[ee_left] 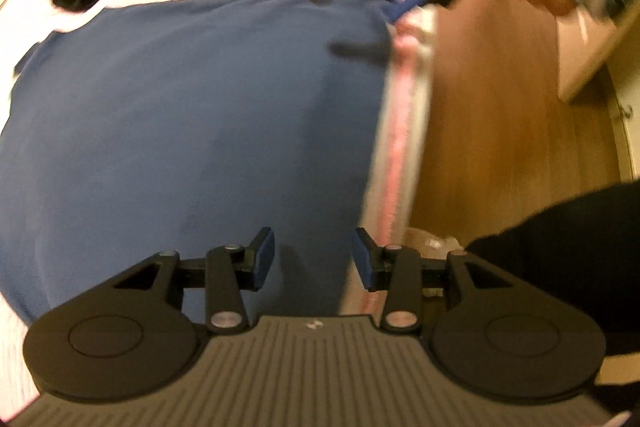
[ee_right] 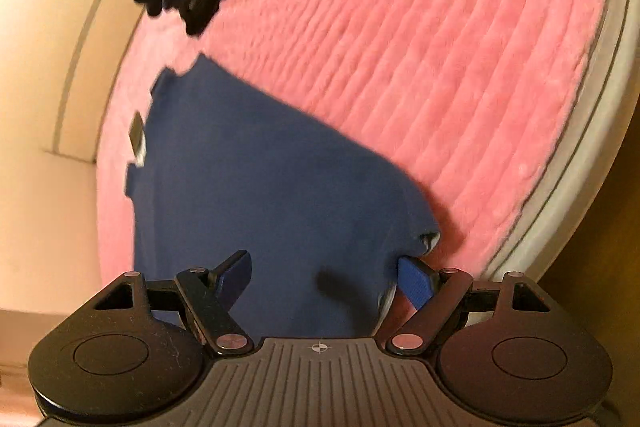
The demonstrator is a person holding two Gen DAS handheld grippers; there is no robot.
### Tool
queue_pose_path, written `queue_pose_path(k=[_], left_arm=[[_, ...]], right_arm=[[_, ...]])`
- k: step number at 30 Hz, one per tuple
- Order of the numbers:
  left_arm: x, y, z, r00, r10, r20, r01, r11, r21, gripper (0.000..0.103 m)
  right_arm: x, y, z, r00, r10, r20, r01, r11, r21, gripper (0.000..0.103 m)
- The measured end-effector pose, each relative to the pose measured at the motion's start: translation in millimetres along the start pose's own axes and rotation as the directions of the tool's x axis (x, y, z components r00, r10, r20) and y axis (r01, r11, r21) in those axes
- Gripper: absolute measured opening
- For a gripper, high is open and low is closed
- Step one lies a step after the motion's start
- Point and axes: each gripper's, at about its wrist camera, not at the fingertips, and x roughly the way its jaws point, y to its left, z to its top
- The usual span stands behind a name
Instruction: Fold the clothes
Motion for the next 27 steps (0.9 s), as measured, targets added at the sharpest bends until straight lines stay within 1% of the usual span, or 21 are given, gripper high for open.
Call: queue_pose_path(k=[3,7,8,12,14,16,19,22,24,27], left_arm=[[7,-15,-4,1.000,0.015,-0.018,-0.014,0.998,0.058,0.039],[18,-28,-10,0.997,0.061,-0.041,-0.055,0.991,0.122,0.039],[18,-28,-10,0.998,0.058,-0.039,-0.054,0.992,0.115,0.039],[11,-14,-6,0.999,0.048,-0.003,-0.048,0.999,0.022,0.039],[6,-9,-8,0.998,0.056,0.018,-0.056,0.998,-0.001,0.039],[3,-6,-10,0.997,0.070,0.019,-0.069,0.998,-0.013,0.039],[3,-2,-14,0.995,0.099,-0.007,-0.099,0.995,0.000,0.038],[5,-3,-26,0.991,0.124,-0.051,-0.123,0.992,0.022,0.038],[9,-6,-37,0.987,0.139,-0.086,-0.134,0.989,0.060,0.038],[8,-9,-50,0.982,0.165,-0.091,-0.156,0.983,0.100,0.038]], right_arm=[[-1,2,8,1.000,-0.011,0.001,0.011,0.999,-0.032,0.082],[-8,1,10,0.999,-0.037,-0.006,0.037,0.998,-0.051,0.082],[-9,1,10,0.999,-0.043,-0.008,0.042,0.998,-0.055,0.082],[-25,1,-2,0.998,-0.052,-0.025,0.051,0.997,-0.065,0.082],[-26,4,-8,0.998,-0.046,-0.043,0.043,0.997,-0.067,0.082],[-23,9,-16,0.997,-0.023,-0.074,0.018,0.997,-0.071,0.082],[-17,16,-29,0.991,0.009,-0.130,-0.019,0.997,-0.078,0.082],[-2,24,-43,0.980,0.027,-0.200,-0.046,0.995,-0.094,0.082],[4,27,-48,0.977,0.029,-0.213,-0.052,0.993,-0.103,0.082],[10,29,-51,0.976,0.029,-0.217,-0.051,0.994,-0.096,0.082]])
